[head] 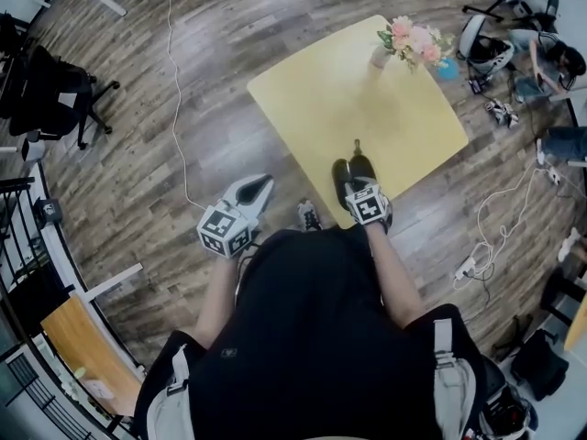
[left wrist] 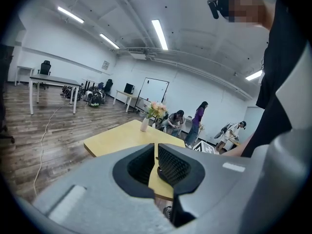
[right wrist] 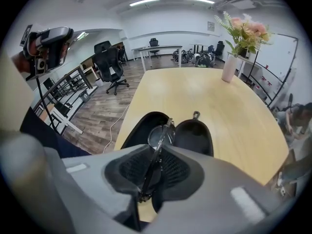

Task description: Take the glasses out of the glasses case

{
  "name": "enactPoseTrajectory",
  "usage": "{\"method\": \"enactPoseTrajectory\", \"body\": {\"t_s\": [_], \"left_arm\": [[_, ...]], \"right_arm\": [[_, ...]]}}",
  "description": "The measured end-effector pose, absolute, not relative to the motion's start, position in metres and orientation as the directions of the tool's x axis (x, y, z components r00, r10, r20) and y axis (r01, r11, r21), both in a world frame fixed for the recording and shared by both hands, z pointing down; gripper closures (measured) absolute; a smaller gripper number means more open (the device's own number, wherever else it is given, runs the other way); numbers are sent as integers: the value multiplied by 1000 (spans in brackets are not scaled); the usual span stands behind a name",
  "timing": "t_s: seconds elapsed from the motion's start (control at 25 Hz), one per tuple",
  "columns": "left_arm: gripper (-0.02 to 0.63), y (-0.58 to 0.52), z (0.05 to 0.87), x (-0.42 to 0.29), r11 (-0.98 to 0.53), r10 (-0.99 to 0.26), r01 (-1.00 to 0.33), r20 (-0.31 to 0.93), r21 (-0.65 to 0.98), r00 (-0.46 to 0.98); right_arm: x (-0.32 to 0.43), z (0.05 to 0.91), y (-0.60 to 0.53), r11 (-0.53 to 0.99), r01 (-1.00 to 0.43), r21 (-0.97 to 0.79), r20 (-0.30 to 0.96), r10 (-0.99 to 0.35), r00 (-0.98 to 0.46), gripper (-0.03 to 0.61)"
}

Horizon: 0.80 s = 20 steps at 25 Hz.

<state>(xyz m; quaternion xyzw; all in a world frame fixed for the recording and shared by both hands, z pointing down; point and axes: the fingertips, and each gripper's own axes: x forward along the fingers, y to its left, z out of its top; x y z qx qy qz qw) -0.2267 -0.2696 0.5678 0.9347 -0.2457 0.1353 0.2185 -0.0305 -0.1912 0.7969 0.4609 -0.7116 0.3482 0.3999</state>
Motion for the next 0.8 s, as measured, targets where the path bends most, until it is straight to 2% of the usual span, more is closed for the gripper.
{"method": "enactPoseTrajectory", "body": {"t_s": [0.28, 0.44, 0.8], "left_arm": [[581, -280, 571, -240, -759, -428, -547, 362, 354, 828], [581, -283, 568, -242, -753, -436, -553, 358, 357, 826], [581, -279, 567, -235, -755, -435, -548, 350, 360, 830]], "right_arm": [[-29, 806, -196, 346, -931, -117, 912, -333, -238, 513], [-29, 805, -200, 356, -928, -111, 914, -330, -236, 557], [-26, 799, -192, 330, -934, -139, 915, -318, -248, 558]]}}
